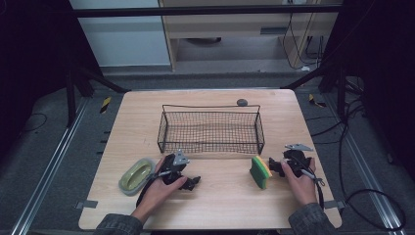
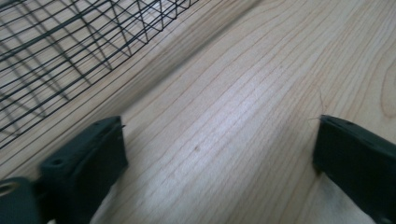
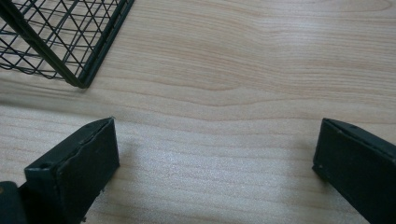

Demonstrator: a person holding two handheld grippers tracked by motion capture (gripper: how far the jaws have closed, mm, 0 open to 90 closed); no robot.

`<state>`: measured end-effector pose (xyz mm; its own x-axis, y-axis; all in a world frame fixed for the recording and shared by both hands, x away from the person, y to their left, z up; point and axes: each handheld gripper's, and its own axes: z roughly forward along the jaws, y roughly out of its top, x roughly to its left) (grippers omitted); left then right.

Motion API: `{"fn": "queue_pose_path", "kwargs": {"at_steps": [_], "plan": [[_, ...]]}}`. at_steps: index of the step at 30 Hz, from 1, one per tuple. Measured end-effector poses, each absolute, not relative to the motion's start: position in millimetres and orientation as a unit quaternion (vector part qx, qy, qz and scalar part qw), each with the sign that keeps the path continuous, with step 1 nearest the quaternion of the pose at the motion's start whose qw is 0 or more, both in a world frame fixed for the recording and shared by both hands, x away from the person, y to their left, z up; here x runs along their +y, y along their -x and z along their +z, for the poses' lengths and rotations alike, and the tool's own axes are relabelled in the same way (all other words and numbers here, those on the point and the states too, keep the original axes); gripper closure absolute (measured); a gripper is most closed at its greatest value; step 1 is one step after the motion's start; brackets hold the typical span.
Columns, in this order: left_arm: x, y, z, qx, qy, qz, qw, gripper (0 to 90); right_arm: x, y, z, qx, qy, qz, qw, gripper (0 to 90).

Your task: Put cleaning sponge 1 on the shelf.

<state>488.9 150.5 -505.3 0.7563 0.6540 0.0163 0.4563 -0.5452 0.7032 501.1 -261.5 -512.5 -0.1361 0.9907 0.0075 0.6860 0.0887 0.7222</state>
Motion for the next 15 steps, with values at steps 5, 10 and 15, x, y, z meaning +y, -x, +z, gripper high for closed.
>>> {"fn": "queue_pose_path", "kwargs": {"at_steps": [5, 10, 15], "plan": [[162.9, -474.5, -488.5, 0.317, -0.862, 0.157, 0.363, 9.1, -260.5, -502.6, -512.6, 0.693, -0.605, 0.297, 0.256, 0.4], [177.8, -473.2, -469.9, 0.339, -0.841, 0.170, 0.386, 7.5, -261.6, -503.0, -512.4, 0.698, -0.598, 0.299, 0.254, 0.7], [187.2, -477.2, -449.1, 0.343, -0.845, 0.186, 0.366, 7.9, -262.3, -501.1, -512.4, 0.700, -0.597, 0.300, 0.253, 0.8]]}}
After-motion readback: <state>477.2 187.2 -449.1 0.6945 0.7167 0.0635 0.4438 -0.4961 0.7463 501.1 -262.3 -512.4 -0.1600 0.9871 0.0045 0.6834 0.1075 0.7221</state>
